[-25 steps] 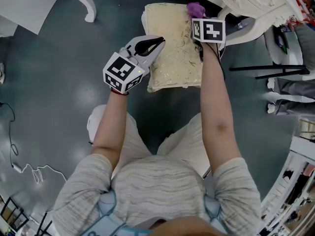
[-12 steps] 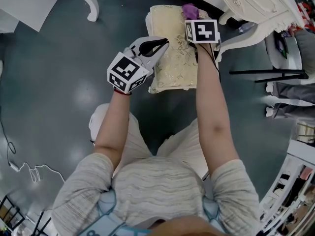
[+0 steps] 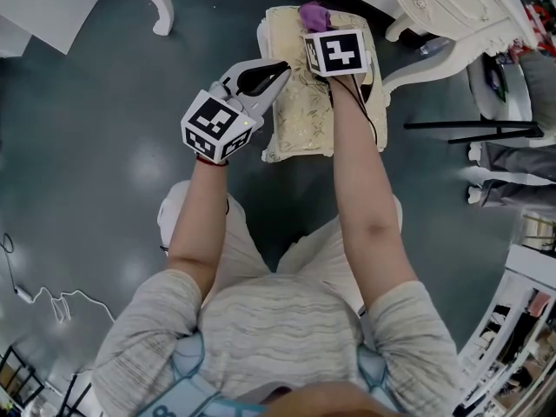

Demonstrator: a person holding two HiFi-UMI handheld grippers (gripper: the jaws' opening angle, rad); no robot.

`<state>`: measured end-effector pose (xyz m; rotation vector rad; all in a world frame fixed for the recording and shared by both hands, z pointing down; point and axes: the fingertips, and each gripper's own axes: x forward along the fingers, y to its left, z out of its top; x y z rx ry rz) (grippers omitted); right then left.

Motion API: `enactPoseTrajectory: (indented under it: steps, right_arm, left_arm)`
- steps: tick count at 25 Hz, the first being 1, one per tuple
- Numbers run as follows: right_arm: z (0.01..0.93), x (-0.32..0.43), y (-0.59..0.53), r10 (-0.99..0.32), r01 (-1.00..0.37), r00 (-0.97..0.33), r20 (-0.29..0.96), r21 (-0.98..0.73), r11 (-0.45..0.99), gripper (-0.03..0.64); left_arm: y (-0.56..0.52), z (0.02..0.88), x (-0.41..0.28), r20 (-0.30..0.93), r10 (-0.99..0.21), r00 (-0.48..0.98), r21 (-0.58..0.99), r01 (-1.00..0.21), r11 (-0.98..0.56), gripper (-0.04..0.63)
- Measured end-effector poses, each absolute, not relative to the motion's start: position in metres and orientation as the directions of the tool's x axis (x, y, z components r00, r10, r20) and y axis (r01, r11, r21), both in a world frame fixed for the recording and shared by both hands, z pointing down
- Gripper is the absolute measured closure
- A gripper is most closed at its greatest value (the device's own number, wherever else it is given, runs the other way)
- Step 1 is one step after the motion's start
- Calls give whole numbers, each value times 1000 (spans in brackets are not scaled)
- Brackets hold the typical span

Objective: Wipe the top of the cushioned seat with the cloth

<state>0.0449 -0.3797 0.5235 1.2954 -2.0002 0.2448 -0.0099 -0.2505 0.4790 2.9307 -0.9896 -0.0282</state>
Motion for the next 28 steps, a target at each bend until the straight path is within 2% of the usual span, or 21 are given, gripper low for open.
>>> enactPoseTrajectory:
  steps: [16,28]
  right_arm:
    - [523,-8,-339,-651,-798,-368,664,134,587,558]
    - [515,-25,-297,-604,-781,-520,604,-49,623,558]
  left_arm:
    - [-249,480,-32,-1,-645,764,64,-643,-763,581]
    - [-248,480,-33,-10,-636,771,56,-635,-771,580]
